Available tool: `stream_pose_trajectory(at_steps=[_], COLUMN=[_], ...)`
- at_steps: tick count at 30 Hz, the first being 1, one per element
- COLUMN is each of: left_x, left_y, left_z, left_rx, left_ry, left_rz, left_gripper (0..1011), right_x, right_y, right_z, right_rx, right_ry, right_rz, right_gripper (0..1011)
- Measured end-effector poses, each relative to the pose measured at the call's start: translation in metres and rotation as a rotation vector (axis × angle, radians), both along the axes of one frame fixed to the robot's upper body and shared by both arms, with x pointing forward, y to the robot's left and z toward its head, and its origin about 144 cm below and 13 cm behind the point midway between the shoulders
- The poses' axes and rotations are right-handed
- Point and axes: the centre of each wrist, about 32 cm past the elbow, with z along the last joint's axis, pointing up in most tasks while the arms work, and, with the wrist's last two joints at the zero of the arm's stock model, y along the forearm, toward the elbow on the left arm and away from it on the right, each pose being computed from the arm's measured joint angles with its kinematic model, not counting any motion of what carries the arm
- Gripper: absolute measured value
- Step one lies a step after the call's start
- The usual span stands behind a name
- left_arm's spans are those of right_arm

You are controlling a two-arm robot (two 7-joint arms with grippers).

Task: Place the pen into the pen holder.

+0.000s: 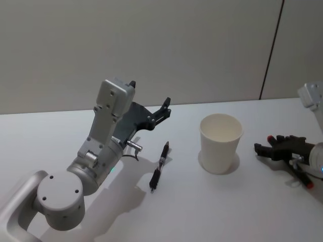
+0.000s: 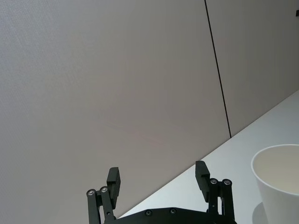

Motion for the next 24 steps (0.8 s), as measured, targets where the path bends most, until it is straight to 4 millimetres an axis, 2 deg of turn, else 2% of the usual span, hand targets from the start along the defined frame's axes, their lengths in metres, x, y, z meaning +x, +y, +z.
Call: stream_pose_trajectory(at_steps=[24], left_x=[0.0], left_y=[0.0], left_z=[0.0], left_rx=[0.0], left_ry=[0.0], left_rz=[0.0], left_gripper=[1001], right_x=[-0.0003], right_y=[0.0008], right_z=[-0.0011], right_rx=[0.002], right_ry=[0.003], right_rz=[0.001], right_gripper=[636])
